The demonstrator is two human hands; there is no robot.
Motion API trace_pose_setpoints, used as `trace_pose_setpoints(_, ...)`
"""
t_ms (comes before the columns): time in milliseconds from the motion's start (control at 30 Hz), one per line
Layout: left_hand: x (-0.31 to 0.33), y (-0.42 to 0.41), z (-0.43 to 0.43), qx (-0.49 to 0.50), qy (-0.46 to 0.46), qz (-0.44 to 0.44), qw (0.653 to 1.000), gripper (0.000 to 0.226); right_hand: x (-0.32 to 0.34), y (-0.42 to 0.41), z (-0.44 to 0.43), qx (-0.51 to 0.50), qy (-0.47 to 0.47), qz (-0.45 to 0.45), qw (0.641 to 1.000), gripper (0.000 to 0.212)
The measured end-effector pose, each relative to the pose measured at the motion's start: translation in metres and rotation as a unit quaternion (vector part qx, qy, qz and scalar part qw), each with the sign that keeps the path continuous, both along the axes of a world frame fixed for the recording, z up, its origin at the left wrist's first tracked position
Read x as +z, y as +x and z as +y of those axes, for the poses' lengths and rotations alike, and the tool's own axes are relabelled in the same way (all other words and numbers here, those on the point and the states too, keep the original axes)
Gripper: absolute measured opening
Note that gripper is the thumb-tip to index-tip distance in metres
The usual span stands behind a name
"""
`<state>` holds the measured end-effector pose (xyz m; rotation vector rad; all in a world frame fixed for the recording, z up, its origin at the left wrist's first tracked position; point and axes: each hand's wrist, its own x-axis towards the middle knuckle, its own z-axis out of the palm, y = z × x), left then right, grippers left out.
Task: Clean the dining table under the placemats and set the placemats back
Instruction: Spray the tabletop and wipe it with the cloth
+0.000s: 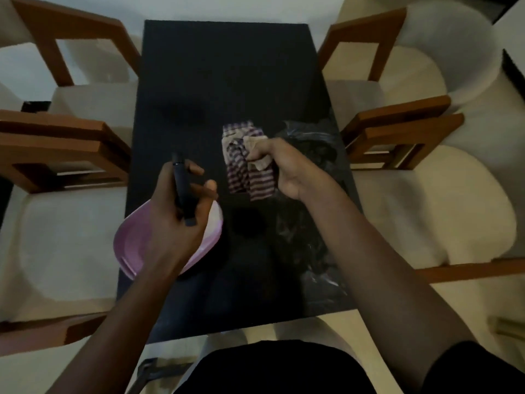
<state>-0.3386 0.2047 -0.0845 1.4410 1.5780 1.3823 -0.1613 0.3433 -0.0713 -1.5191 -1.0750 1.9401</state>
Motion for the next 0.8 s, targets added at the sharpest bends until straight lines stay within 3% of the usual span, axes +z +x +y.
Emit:
trace_pose_setpoints(167,-0.013,0.081,0.041,-0.036,-0.077,-0.077,0.993,0.019,-0.020,0.098,0.028,-0.090,-0.033,0.021,0.995,0.035)
trace_pose_setpoints(267,-0.039,0.133,0.064,-0.055,-0.136,-0.116,0.982,0.011,-0.046,0.154,0.044,-0.137,-0.022,-0.016,0.990,0.032)
trace_pose_setpoints(433,-0.079,0.208,0.095,-0.077,-0.275,-0.122,0.951,0.015,-0.087,0.221,0.070,-0.115,0.018,-0.118,0.986,0.038)
trace_pose_setpoints(533,-0.092,0.232,0.116,-0.061,-0.311,-0.117,0.941,0.018,-0.102,0.237,0.090,-0.070,0.076,-0.172,0.980,0.026)
trace_pose_setpoints(667,-0.104,0.245,0.146,-0.050,-0.345,-0.103,0.932,0.027,-0.143,0.248,0.132,-0.006,0.217,-0.297,0.930,0.022)
trace_pose_setpoints(800,-0.108,0.244,0.159,-0.070,-0.367,-0.063,0.925,0.029,-0.171,0.244,0.146,0.105,0.358,-0.363,0.854,0.052)
